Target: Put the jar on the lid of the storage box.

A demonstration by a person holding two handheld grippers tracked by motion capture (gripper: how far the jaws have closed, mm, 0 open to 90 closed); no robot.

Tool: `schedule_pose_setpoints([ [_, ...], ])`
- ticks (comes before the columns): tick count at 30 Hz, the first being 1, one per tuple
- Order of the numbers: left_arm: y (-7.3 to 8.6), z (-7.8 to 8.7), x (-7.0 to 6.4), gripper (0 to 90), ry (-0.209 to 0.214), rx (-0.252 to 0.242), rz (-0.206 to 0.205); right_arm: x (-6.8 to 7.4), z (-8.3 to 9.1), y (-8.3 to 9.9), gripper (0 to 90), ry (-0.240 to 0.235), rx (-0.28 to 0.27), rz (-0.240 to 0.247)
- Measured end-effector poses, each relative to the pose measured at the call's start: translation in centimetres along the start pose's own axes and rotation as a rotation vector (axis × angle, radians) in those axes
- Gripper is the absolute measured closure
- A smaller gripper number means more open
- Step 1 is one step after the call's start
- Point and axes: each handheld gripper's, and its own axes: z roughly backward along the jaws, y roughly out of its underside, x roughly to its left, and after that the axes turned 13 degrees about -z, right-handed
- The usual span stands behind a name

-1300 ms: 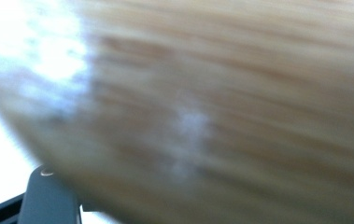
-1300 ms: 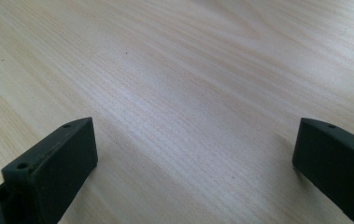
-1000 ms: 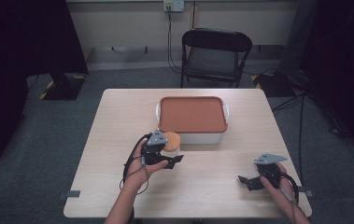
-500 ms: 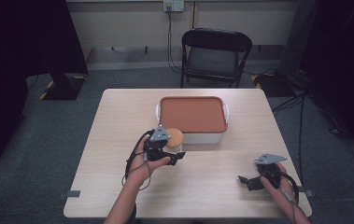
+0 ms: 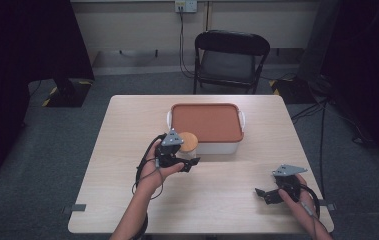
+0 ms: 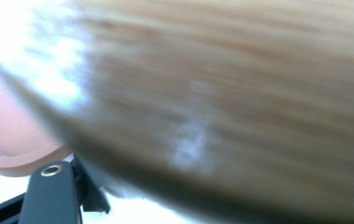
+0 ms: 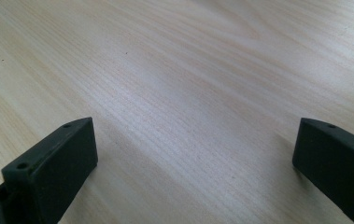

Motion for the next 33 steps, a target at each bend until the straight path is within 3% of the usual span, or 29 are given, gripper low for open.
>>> schedule_pose_setpoints([
  [33, -2.6, 0.4, 1.3, 25.9, 0.010, -0.020, -0.009, 0.0, 0.0, 0.0, 0.0, 0.000, 0.000, 0.000],
])
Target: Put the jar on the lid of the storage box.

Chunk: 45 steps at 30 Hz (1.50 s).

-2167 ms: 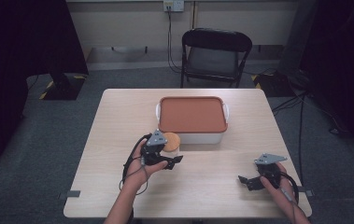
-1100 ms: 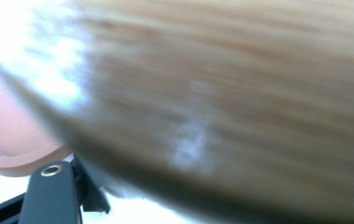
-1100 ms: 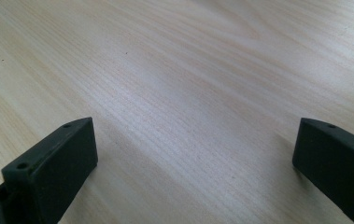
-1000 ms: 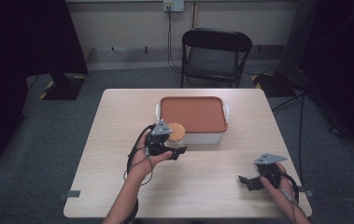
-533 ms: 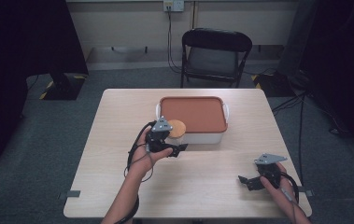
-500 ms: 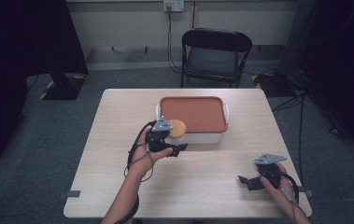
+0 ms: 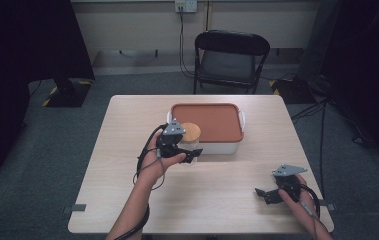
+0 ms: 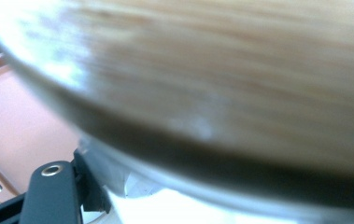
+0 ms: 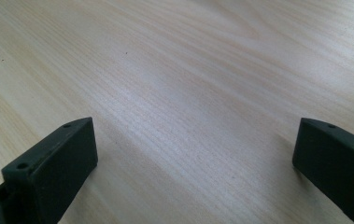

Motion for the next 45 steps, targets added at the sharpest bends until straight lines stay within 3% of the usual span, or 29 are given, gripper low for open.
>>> schedule_pose_setpoints([
  [45, -3.9, -0.7, 1.1, 26.2, -0.006, -0.033, -0.006, 0.0, 0.0, 0.0, 0.0, 0.000, 0.000, 0.000],
])
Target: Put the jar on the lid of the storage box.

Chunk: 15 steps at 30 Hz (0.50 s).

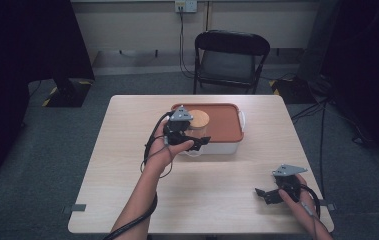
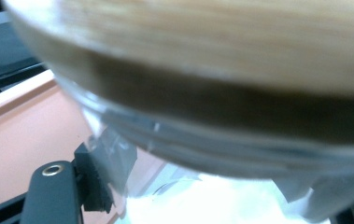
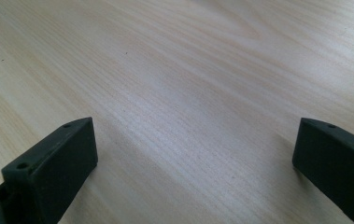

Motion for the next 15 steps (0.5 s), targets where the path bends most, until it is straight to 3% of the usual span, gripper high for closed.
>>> schedule_pose_setpoints([
  [15, -1.3, -1.0, 0.8, 26.3, -0.015, 0.006, -0.002, 0.0, 0.0, 0.0, 0.0, 0.000, -0.001, 0.000],
])
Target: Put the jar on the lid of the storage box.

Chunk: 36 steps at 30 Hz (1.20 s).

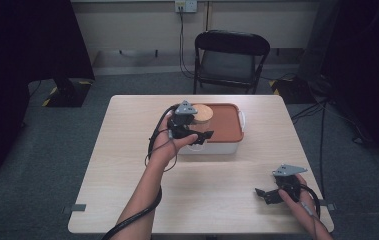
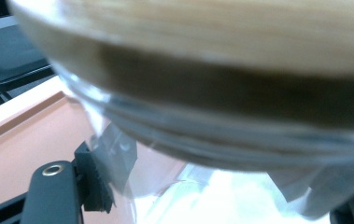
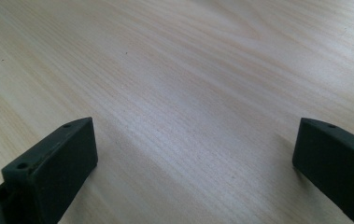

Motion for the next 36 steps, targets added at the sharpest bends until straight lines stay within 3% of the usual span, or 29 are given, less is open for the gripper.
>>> schedule_pose_setpoints([
  [16, -0.4, -1.5, 0.4, 26.4, -0.020, 0.020, 0.005, 0.0, 0.0, 0.0, 0.0, 0.000, 0.000, 0.000],
  [36, -0.5, -3.5, 1.2, 26.4, -0.048, 0.003, 0.037, 0.0, 0.0, 0.0, 0.0, 0.000, 0.000, -0.001],
])
